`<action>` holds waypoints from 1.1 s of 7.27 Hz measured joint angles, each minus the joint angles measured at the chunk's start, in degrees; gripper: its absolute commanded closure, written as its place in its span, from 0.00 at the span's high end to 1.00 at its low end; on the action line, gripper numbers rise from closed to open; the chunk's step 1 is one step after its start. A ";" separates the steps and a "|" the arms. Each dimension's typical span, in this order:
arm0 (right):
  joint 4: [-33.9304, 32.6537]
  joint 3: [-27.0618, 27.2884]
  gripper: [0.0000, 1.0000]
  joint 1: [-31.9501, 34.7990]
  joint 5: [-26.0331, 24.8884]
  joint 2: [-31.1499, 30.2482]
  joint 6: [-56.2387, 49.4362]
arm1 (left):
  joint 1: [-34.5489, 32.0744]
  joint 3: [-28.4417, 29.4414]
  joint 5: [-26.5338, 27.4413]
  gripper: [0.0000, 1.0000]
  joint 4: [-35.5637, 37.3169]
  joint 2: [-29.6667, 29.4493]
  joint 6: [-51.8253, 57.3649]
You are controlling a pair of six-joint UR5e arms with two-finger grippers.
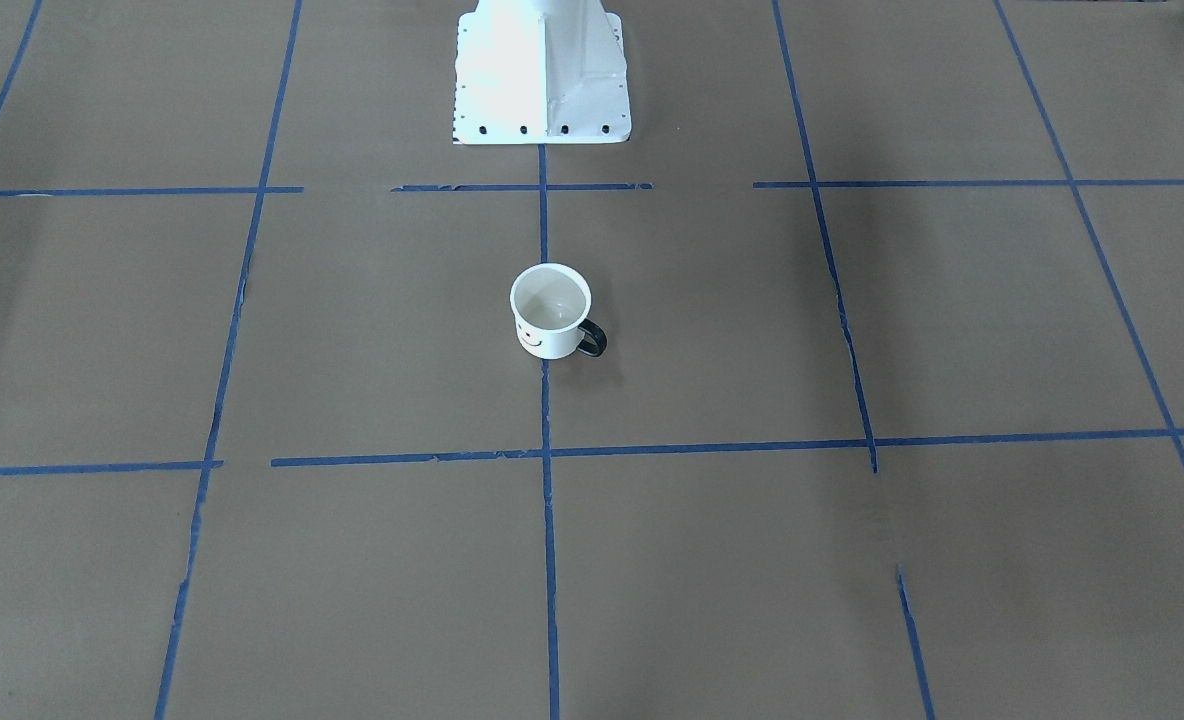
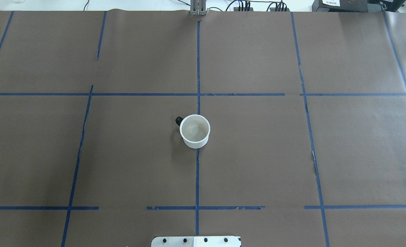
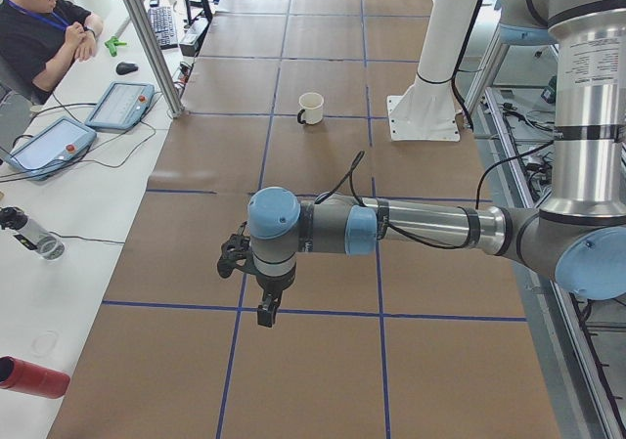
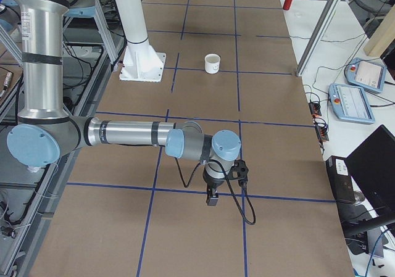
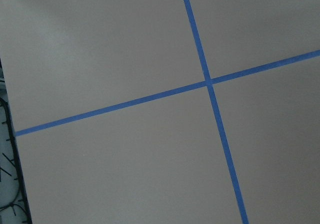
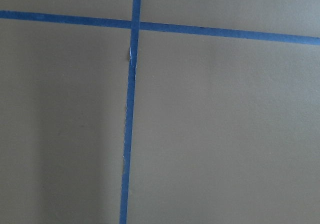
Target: Flip mug
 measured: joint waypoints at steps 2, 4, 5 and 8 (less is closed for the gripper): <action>0.00 0.00 1.00 0.00 0.00 0.00 0.00 | 0.02 -0.10 -0.19 1.00 -1.88 0.39 -7.40; 0.00 0.00 1.00 0.00 0.00 0.00 0.00 | 0.15 0.01 -0.20 1.00 -5.56 1.36 -9.54; 0.00 0.00 1.00 0.00 0.00 0.00 0.00 | 0.24 0.07 -0.20 1.00 -6.29 1.49 -9.68; 0.00 0.00 1.00 0.00 0.00 0.00 0.00 | 0.47 -0.25 -0.56 1.00 -6.68 1.57 -9.55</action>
